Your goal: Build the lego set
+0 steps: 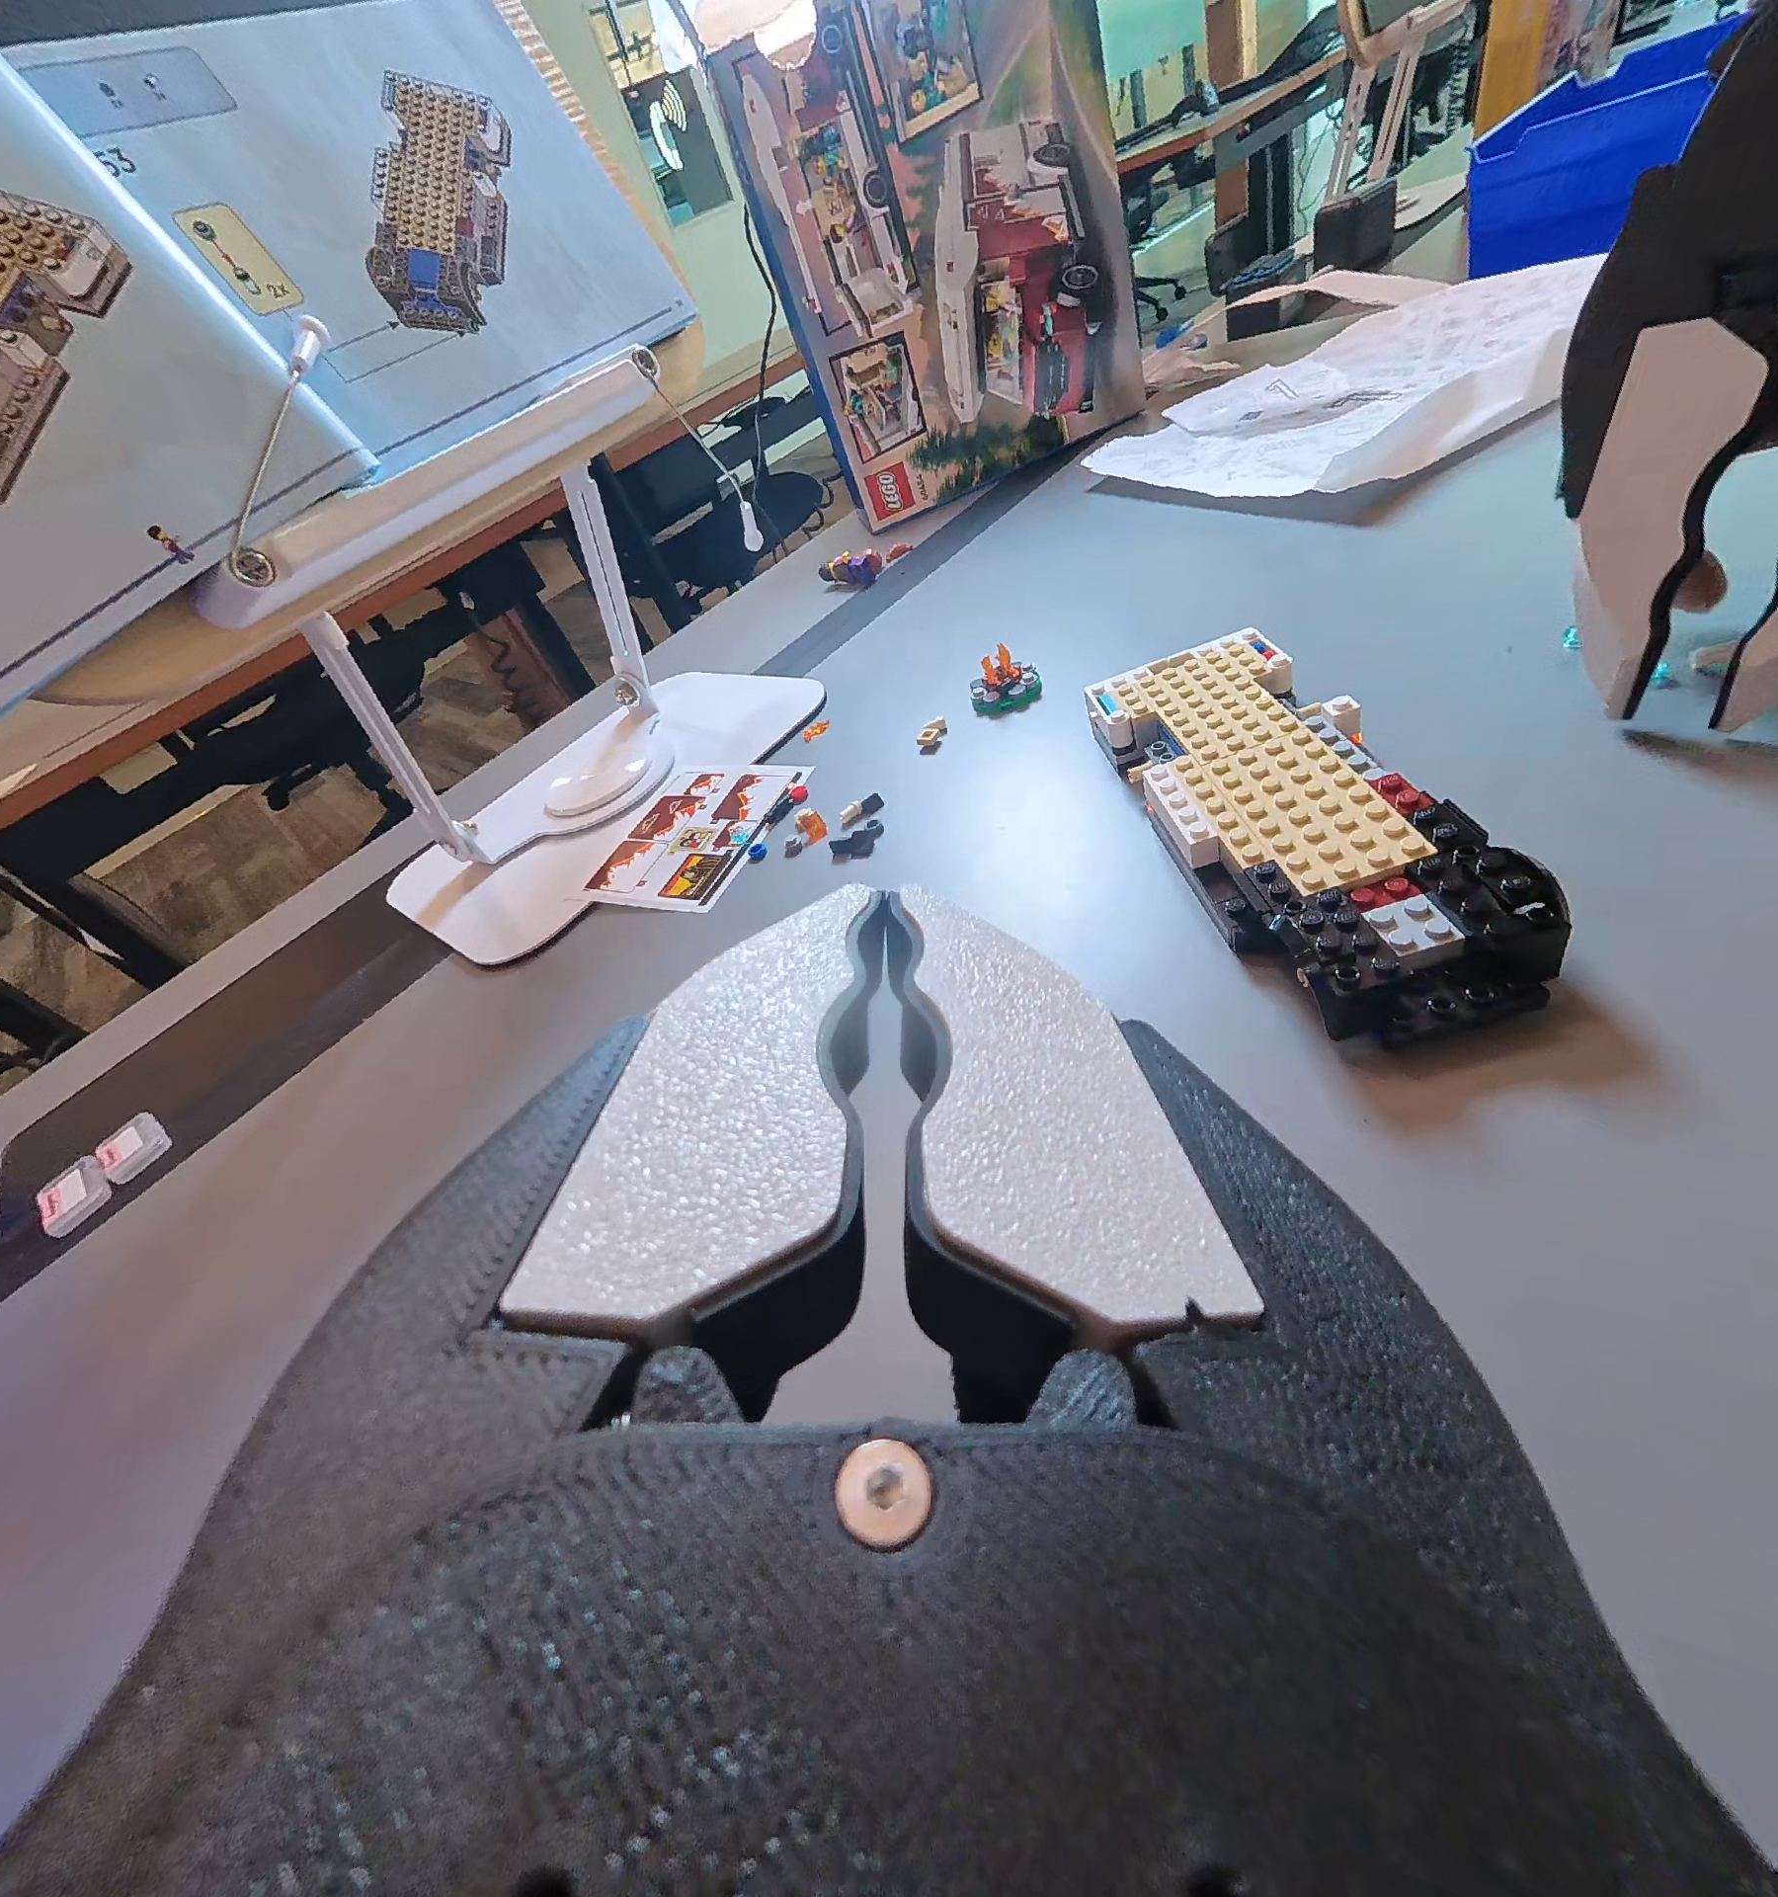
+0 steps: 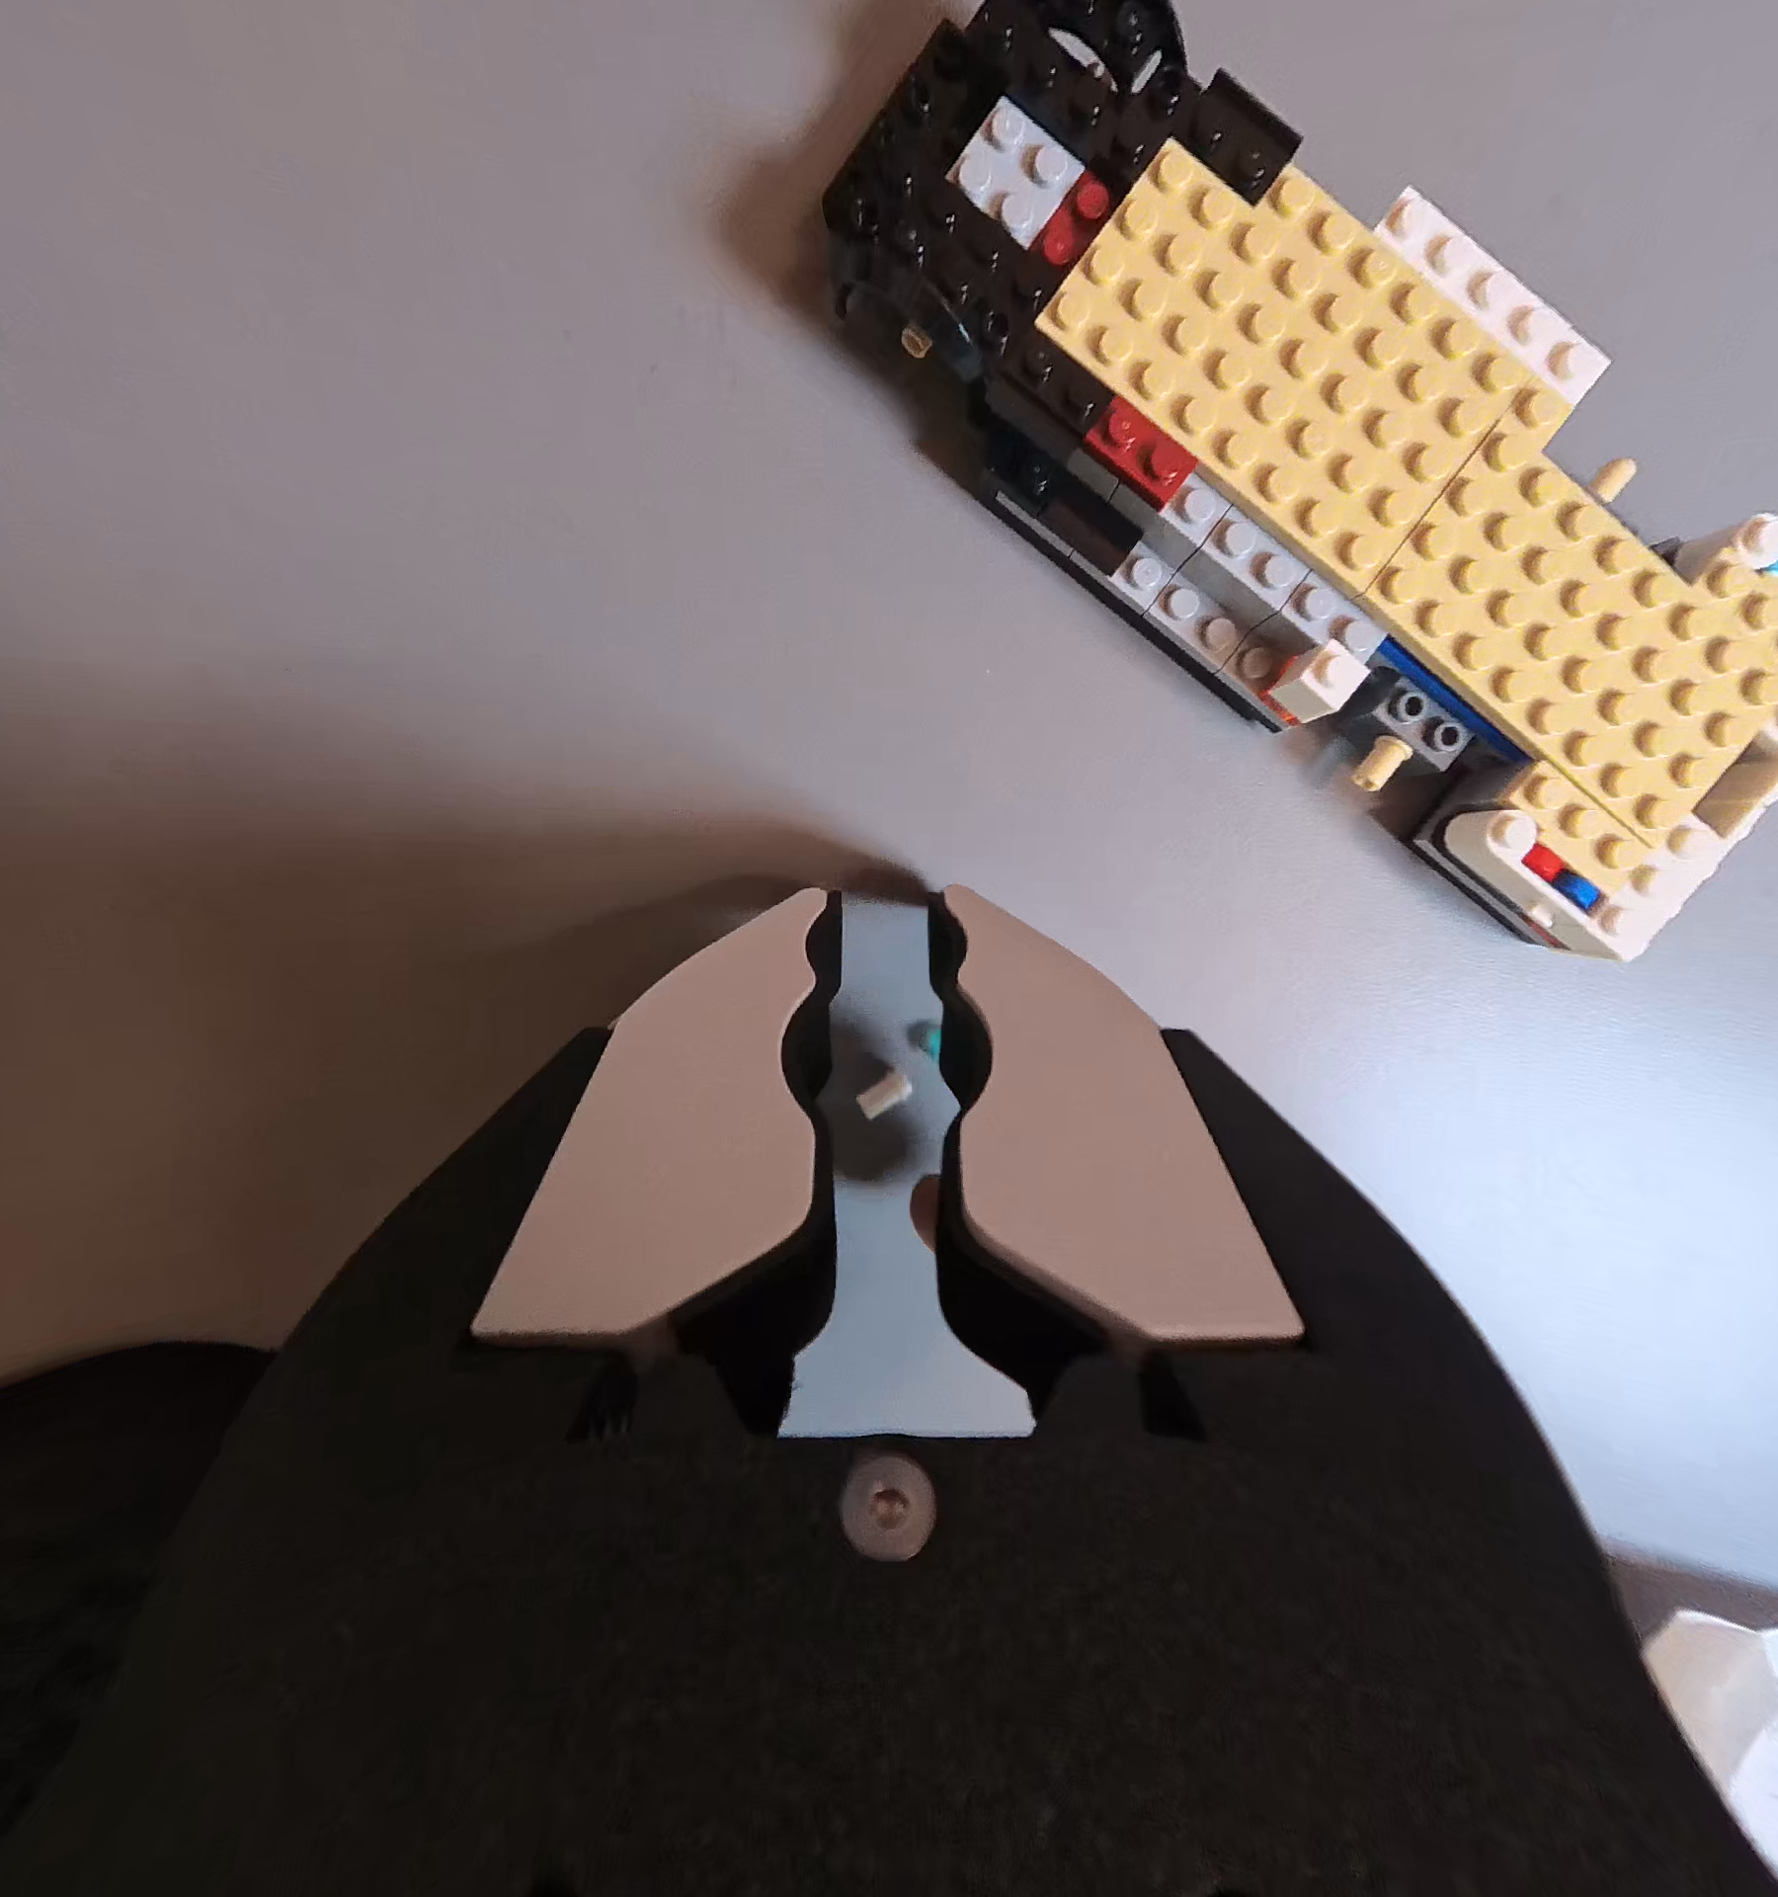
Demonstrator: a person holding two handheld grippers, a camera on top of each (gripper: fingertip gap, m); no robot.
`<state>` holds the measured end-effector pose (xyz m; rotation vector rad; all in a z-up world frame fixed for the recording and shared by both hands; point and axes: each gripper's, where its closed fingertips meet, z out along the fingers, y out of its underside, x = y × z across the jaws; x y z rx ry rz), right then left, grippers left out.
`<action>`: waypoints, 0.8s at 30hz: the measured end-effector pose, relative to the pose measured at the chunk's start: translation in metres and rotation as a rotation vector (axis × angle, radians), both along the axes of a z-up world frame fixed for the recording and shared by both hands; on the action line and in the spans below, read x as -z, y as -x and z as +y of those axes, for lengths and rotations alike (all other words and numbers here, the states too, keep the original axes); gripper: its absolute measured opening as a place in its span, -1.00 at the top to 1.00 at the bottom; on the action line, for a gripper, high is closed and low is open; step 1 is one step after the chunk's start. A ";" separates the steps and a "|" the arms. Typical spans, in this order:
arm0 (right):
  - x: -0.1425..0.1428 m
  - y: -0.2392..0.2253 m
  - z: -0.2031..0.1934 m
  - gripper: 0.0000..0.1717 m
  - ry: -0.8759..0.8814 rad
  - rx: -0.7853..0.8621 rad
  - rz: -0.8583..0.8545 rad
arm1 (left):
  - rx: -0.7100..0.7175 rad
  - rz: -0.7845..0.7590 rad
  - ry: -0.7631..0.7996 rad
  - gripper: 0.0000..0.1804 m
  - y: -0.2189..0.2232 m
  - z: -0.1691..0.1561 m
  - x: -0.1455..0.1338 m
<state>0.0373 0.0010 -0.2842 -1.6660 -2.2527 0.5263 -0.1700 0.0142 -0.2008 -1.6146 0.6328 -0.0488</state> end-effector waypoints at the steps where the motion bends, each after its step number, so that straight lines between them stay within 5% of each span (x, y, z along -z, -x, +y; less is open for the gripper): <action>1: -0.005 0.002 0.005 0.81 -0.013 -0.002 0.017 | 0.000 0.001 -0.001 1.00 0.000 0.000 0.000; 9: -0.067 0.067 0.124 0.81 -0.093 0.128 0.247 | 0.012 0.010 0.014 1.00 -0.001 0.001 0.004; 15: -0.037 0.108 0.199 0.82 -0.069 0.197 0.141 | -0.001 0.010 0.012 1.00 0.003 0.002 0.004; 24: 0.000 0.121 0.206 0.81 -0.010 0.160 -0.043 | -0.001 -0.011 0.023 1.00 0.005 0.003 0.005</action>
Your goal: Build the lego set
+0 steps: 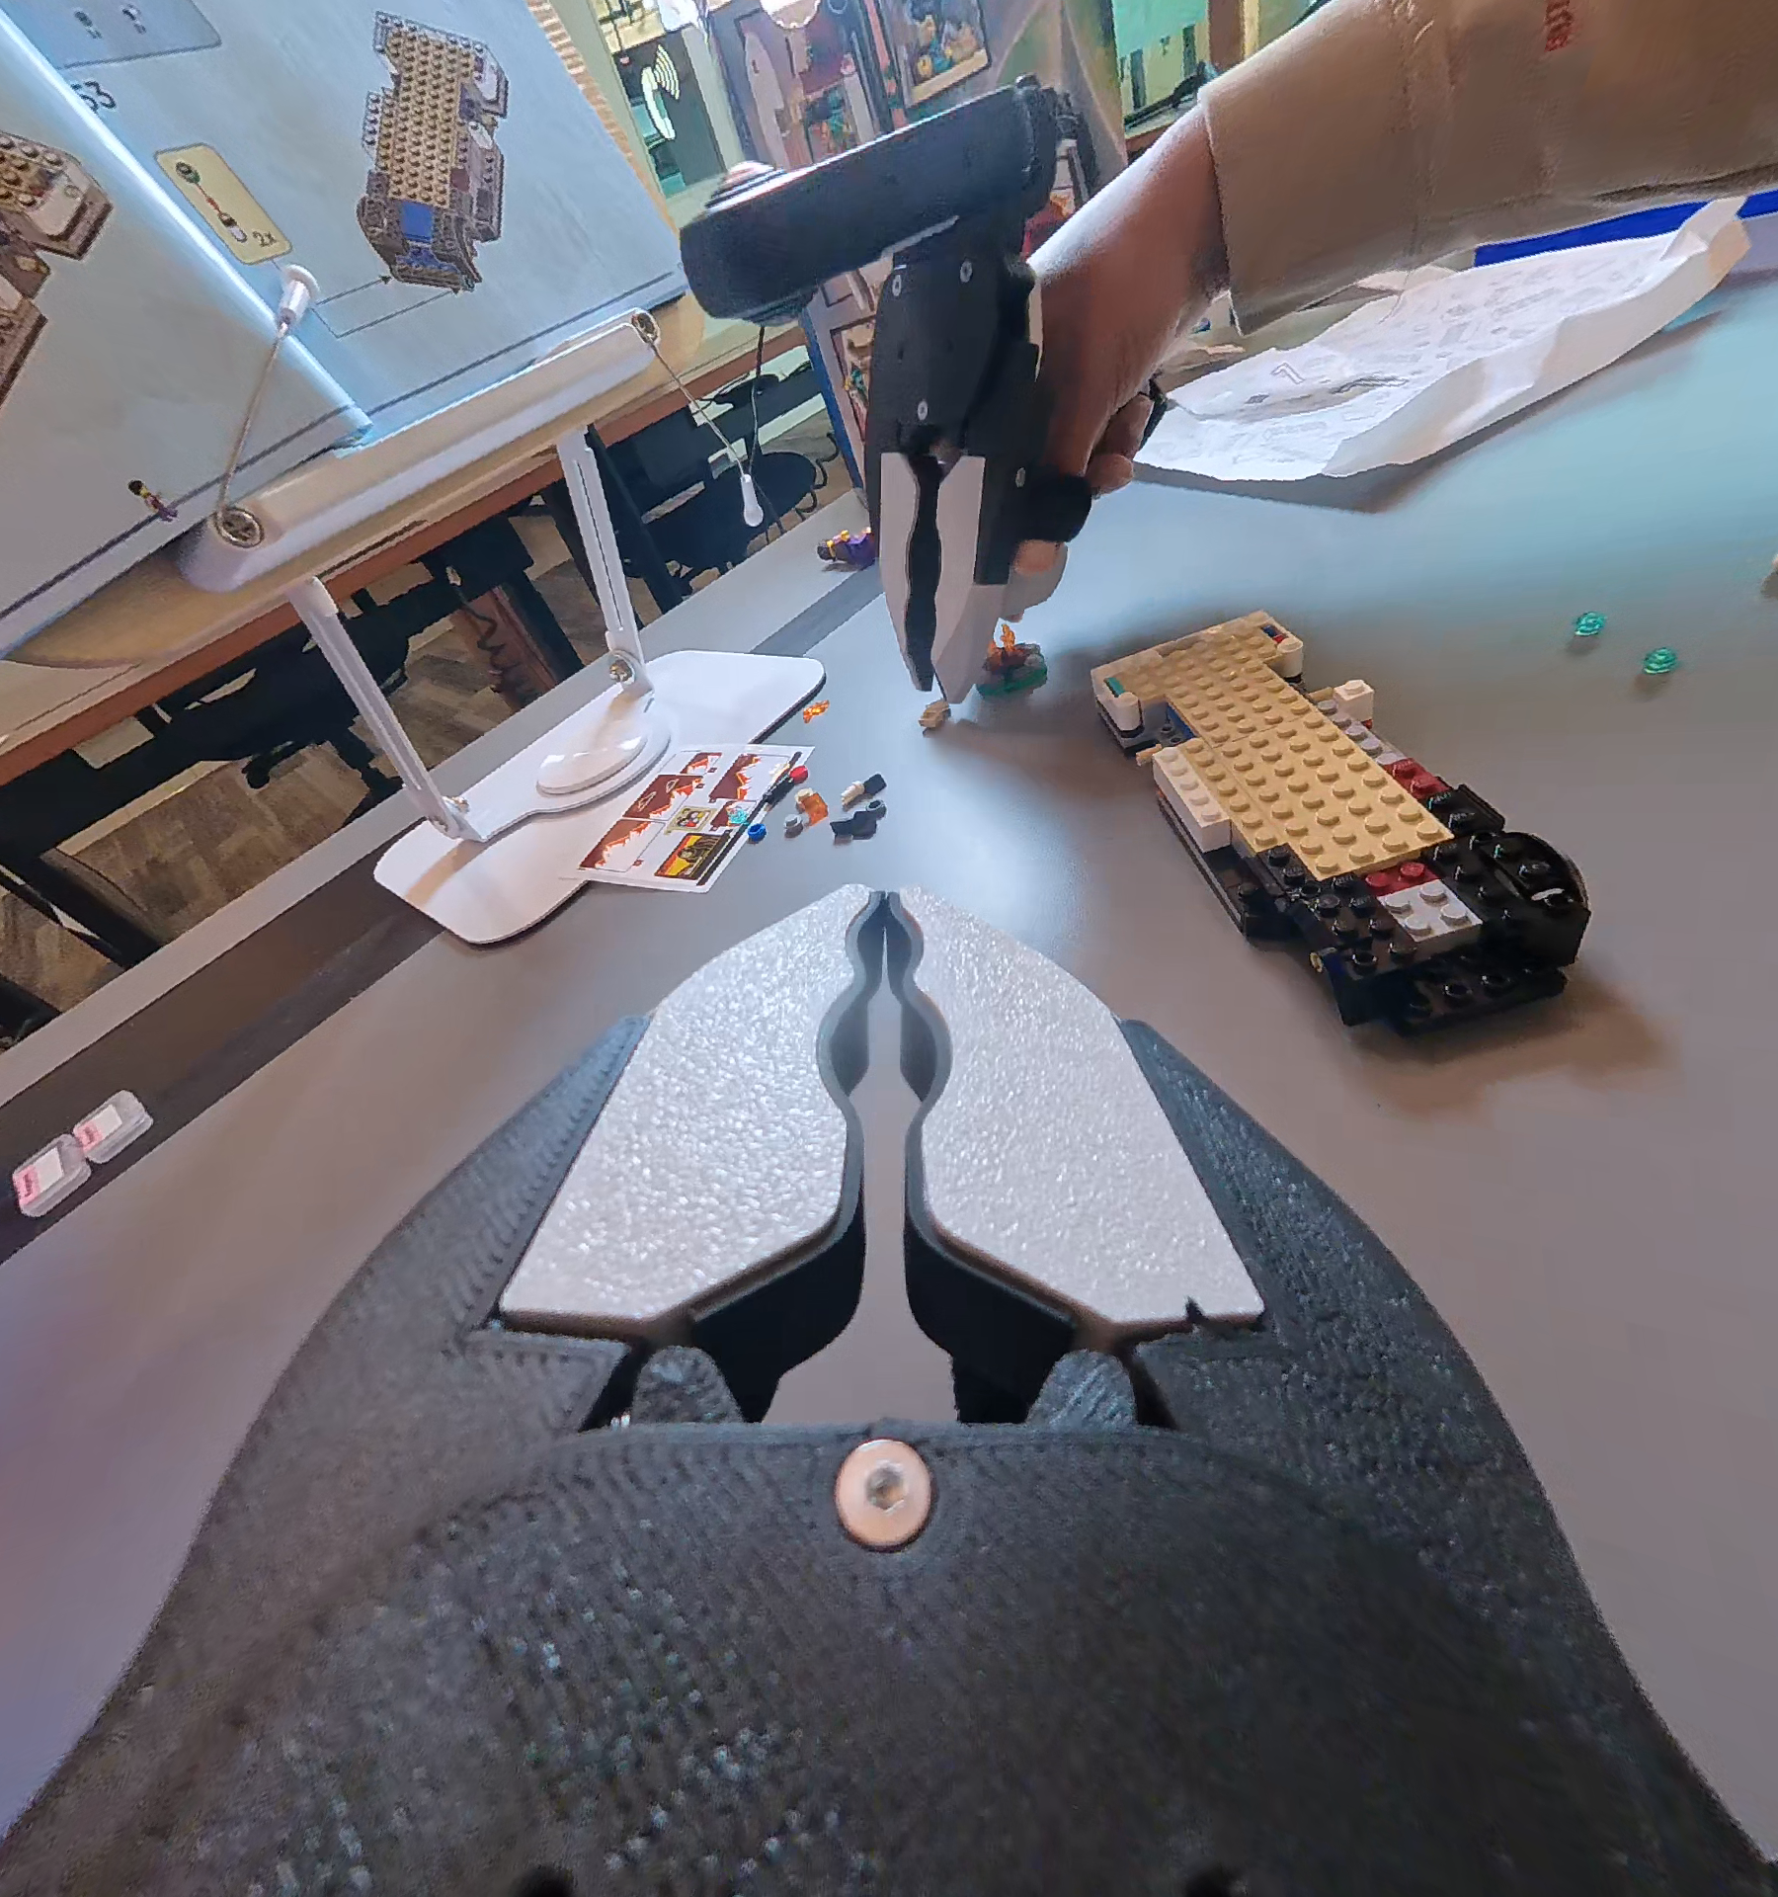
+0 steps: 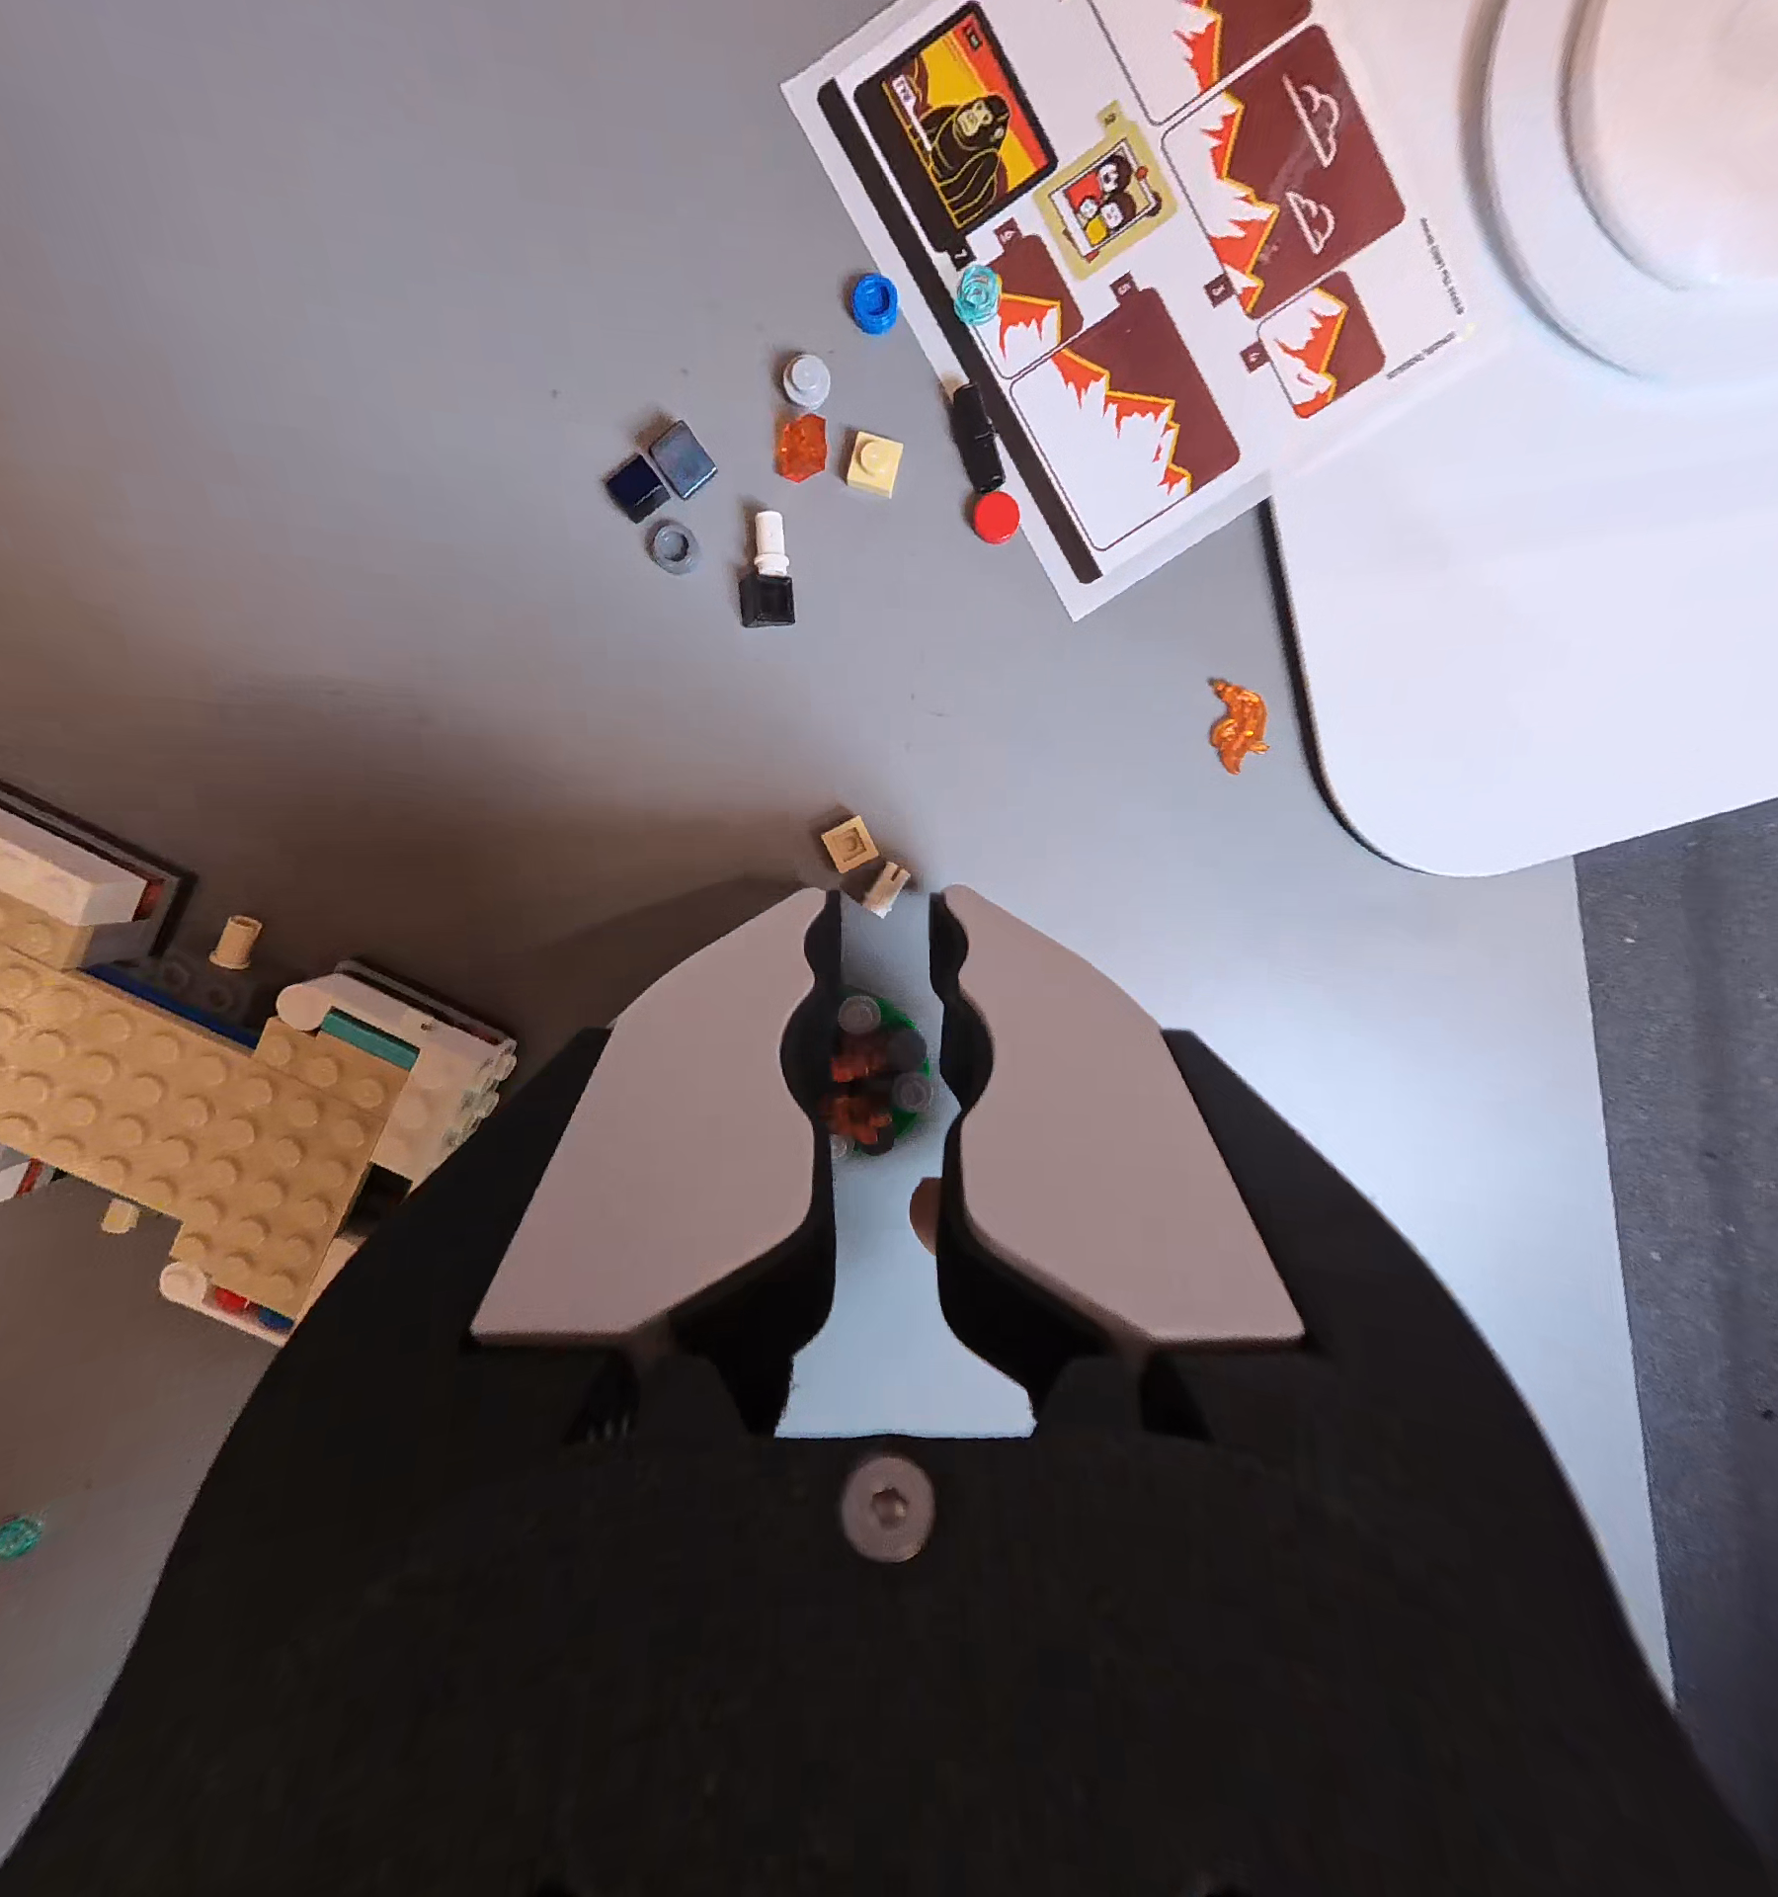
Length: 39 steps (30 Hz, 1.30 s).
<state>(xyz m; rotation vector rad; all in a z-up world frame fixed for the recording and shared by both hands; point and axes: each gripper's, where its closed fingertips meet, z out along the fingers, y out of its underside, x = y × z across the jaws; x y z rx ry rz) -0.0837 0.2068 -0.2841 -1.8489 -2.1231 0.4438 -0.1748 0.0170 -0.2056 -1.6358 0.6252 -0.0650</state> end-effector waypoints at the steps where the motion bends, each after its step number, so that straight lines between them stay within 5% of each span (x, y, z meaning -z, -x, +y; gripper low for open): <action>1: 0.001 0.001 0.000 0.81 0.002 0.000 -0.009 | 0.001 -0.004 0.001 1.00 0.000 0.000 0.000; 10: -0.009 0.003 -0.003 0.93 -0.018 -0.031 -0.013 | 0.002 -0.017 0.004 1.00 0.000 0.000 -0.001; 17: -0.064 -0.038 -0.099 0.93 0.035 -0.182 0.142 | -0.017 -0.131 0.037 1.00 0.006 0.002 -0.005; 26: -0.017 -0.115 -0.208 0.93 0.078 -0.204 0.086 | -0.048 -0.199 -0.004 1.00 0.013 0.001 -0.018; 34: 0.000 -0.127 -0.216 0.89 0.042 -0.179 0.061 | -0.056 -0.190 -0.012 1.00 0.014 0.001 -0.019; 39: -0.022 -0.133 -0.198 0.86 -0.019 -0.124 0.119 | -0.057 -0.182 -0.017 1.00 0.014 0.000 -0.020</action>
